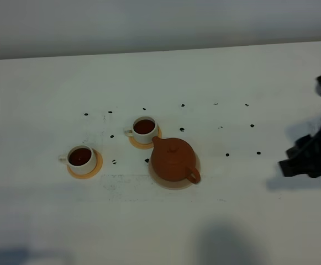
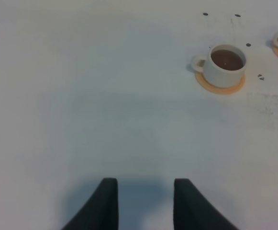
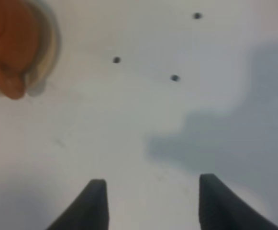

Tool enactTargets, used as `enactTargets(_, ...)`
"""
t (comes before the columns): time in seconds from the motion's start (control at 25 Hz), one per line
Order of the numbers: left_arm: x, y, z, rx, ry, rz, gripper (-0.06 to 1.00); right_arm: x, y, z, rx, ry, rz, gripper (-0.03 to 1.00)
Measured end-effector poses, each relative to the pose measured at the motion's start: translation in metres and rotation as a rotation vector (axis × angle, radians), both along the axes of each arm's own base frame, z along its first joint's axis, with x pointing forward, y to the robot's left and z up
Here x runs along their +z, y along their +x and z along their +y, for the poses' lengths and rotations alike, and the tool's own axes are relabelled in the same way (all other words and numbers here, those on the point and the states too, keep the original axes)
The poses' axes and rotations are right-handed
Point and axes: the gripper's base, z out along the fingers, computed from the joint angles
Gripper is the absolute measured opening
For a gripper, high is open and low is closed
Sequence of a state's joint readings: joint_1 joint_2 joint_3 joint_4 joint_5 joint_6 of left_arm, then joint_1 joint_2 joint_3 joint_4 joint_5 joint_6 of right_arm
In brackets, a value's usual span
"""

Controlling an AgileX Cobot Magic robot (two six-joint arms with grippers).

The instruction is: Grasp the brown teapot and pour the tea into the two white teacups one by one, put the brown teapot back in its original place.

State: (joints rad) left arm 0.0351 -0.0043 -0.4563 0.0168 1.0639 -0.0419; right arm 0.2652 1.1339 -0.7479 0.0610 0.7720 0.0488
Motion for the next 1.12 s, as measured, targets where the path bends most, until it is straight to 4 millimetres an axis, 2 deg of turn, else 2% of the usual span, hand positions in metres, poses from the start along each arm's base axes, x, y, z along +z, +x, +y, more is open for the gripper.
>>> enactTargets(0.16, 0.0, 0.0, 0.0, 0.0, 0.0, 0.0, 0.3, 0.017, -0.023, -0.017, -0.059, -0.022, -0.012, 0.42)
enactTargets(0.32, 0.0, 0.0, 0.0, 0.0, 0.0, 0.0, 0.3, 0.025, -0.048, -0.029, -0.102, -0.04, -0.009, 0.42)
enactTargets(0.72, 0.0, 0.0, 0.0, -0.001, 0.001, 0.0, 0.3, 0.025, -0.109, -0.049, -0.177, -0.047, -0.097, 0.42)
enactTargets(0.96, 0.0, 0.0, 0.0, -0.001, 0.001, 0.0, 0.3, 0.021, -0.136, -0.053, -0.181, -0.031, -0.182, 0.42)
enactTargets(1.12, 0.0, 0.0, 0.0, -0.001, 0.001, 0.0, 0.3, 0.014, -0.146, -0.054, -0.183, -0.025, -0.214, 0.42)
